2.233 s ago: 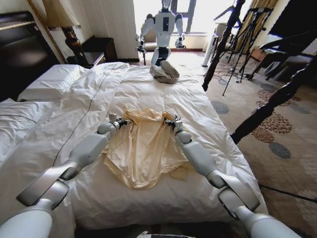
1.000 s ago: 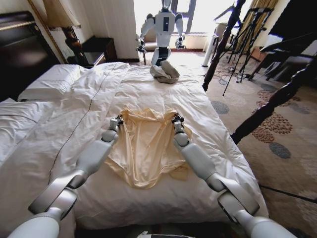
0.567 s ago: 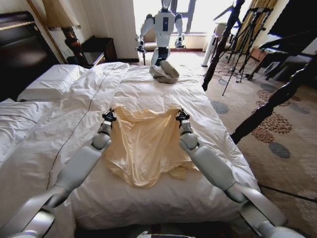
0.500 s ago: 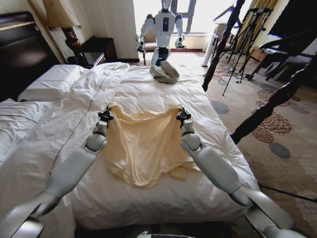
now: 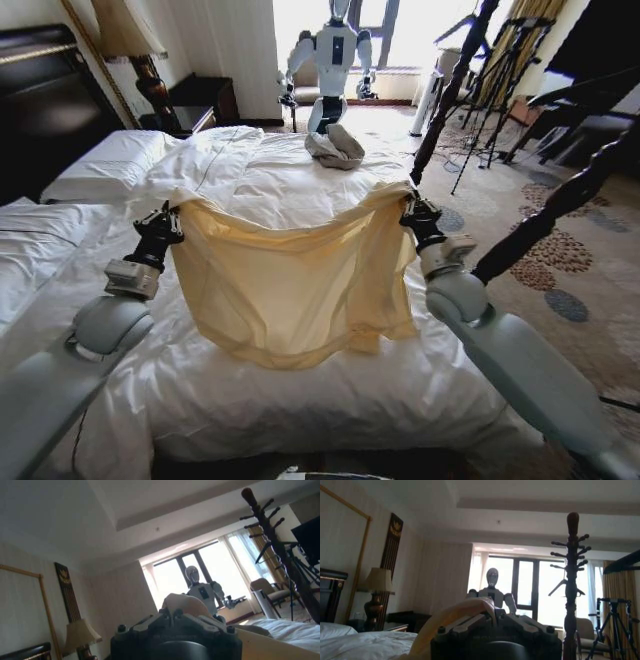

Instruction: Pick up the clothes from the bed and hang them on the clothes hanger.

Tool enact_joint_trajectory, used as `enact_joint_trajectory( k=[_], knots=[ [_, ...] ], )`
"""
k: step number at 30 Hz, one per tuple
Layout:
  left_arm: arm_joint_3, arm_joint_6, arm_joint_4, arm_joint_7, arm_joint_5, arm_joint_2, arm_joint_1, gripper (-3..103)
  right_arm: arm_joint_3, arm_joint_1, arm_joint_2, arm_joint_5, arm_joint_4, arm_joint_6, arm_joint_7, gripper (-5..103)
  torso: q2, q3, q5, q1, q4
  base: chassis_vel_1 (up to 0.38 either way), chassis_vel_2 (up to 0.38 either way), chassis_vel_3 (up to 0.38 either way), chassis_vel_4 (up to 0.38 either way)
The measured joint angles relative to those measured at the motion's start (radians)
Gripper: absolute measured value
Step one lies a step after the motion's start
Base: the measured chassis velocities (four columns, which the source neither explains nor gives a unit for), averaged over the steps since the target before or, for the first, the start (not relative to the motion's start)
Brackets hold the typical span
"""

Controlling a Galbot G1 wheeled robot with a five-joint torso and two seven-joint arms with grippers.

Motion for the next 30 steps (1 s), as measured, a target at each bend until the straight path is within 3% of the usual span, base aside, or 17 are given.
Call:
enact_joint_trajectory(
  k=[1, 5, 6, 9, 10, 11, 13, 15, 17, 19, 22, 25, 30],
  knots=[
    [0.000, 0.000, 0.000, 0.000, 0.000, 0.000, 0.000, 0, 0.000, 0.000, 0.000, 0.000, 0.000, 0.000, 0.000, 0, 0.000, 0.000, 0.0000, 0.000, 0.0000, 0.000, 0.000, 0.000, 0.000],
    [-0.291, -0.001, -0.169, 0.016, -0.123, -0.089, 0.259, 0, 0.302, -0.276, -0.076, 0.132, 0.198, 0.057, -0.079, 0, 0.000, 0.000, -0.0004, 0.000, 0.0006, 0.000, 0.000, 0.000, 0.000],
    [-0.291, -0.001, -0.169, 0.016, -0.123, -0.089, 0.259, 0, 0.302, -0.276, -0.076, 0.132, 0.198, 0.057, -0.079, 0, 0.000, 0.000, -0.0004, 0.000, 0.0006, 0.000, 0.000, 0.000, 0.000],
    [-0.454, -0.036, -0.178, 0.052, -0.186, -0.223, 0.421, 0, 0.428, -0.423, -0.069, 0.226, 0.293, 0.081, -0.125, 0, 0.000, 0.000, -0.0014, 0.000, 0.0002, 0.000, 0.000, 0.000, 0.000],
    [-0.454, -0.036, -0.178, 0.052, -0.186, -0.223, 0.421, 0, 0.428, -0.423, -0.069, 0.226, 0.293, 0.081, -0.125, 0, 0.000, 0.000, -0.0014, 0.000, 0.0002, 0.000, 0.000, 0.000, 0.000],
    [-0.510, -0.061, -0.176, 0.072, -0.217, -0.290, 0.480, 0, 0.451, -0.447, -0.059, 0.267, 0.303, 0.084, -0.135, 0, 0.000, 0.000, -0.0014, 0.000, 0.0015, 0.000, 0.000, 0.000, 0.000],
    [-0.547, -0.109, -0.173, 0.107, -0.206, -0.347, 0.524, 0, 0.515, -0.505, -0.042, 0.314, 0.304, 0.082, -0.144, 0, 0.000, 0.000, -0.0011, 0.000, 0.0033, 0.000, 0.000, 0.000, 0.000],
    [-0.569, -0.130, -0.170, 0.113, -0.213, -0.367, 0.528, 0, 0.605, -0.587, -0.014, 0.345, 0.303, 0.082, -0.190, 0, 0.000, 0.000, -0.0013, 0.000, 0.0003, 0.000, 0.000, 0.000, 0.000],
    [-0.571, -0.132, -0.170, 0.113, -0.216, -0.369, 0.528, 0, 0.611, -0.593, -0.011, 0.347, 0.303, 0.083, -0.196, 0, 0.000, 0.000, -0.0012, 0.000, 0.0002, 0.000, 0.000, 0.000, 0.000],
    [-0.592, -0.164, -0.166, 0.114, -0.266, -0.375, 0.524, 0, 0.661, -0.657, 0.024, 0.349, 0.299, 0.117, -0.281, 0, 0.000, 0.000, -0.0006, 0.000, -0.0001, 0.000, 0.000, 0.000, 0.000],
    [-0.582, -0.197, -0.164, 0.113, -0.288, -0.369, 0.497, 0, 0.662, -0.670, 0.041, 0.350, 0.296, 0.149, -0.319, 0, 0.000, 0.000, -0.0008, 0.000, 0.0007, 0.000, 0.000, 0.000, 0.000],
    [-0.546, -0.228, -0.162, 0.088, -0.292, -0.327, 0.437, 0, 0.629, -0.622, 0.038, 0.342, 0.293, 0.179, -0.312, 0, 0.000, 0.000, -0.0019, 0.000, 0.0004, 0.000, 0.000, 0.000, 0.000],
    [-0.560, -0.233, -0.159, 0.072, -0.293, -0.280, 0.422, 0, 0.635, -0.588, 0.012, 0.297, 0.291, 0.188, -0.297, 0, 0.000, 0.000, -0.0012, 0.000, 0.0009, 0.000, 0.000, 0.000, 0.000]
  ],
)
